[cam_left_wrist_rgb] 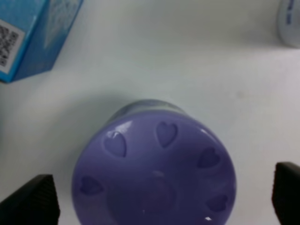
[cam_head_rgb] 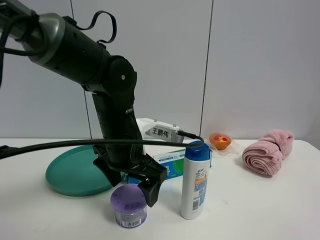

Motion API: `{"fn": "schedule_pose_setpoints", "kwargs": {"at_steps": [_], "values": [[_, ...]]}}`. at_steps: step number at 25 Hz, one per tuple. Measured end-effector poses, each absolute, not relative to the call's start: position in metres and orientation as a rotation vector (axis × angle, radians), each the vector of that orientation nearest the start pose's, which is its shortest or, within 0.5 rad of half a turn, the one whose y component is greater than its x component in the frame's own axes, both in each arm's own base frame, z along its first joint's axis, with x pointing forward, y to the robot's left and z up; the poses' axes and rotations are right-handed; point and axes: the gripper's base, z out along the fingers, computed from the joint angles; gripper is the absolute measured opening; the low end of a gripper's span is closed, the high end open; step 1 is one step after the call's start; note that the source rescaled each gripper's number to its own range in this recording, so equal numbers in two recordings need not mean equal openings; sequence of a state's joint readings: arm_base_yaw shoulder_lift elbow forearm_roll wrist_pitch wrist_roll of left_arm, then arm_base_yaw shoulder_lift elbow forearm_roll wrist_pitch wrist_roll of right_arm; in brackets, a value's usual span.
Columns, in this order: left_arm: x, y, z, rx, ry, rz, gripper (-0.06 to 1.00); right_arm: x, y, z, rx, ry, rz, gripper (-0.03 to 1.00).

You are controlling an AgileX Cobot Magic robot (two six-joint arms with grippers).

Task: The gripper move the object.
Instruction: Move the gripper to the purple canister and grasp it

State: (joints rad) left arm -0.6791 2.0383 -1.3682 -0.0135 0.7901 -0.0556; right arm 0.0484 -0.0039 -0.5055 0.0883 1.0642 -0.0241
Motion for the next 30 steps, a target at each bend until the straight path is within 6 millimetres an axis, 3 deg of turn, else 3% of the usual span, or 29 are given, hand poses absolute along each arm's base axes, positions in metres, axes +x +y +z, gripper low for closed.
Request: {"fn": "schedule_pose_setpoints", "kwargs": {"at_steps": [5, 30], "values": [[0.312, -0.253, 0.133, 0.906, 2.851, -0.101, 0.99, -0.007, 0.007, 0.279, -0.079, 2.036, 0.121, 1.0], [0.319, -0.258, 0.113, 0.905, 2.832, -0.103, 0.99, -0.007, 0.007, 0.279, -0.079, 2.036, 0.121, 1.0]]}}
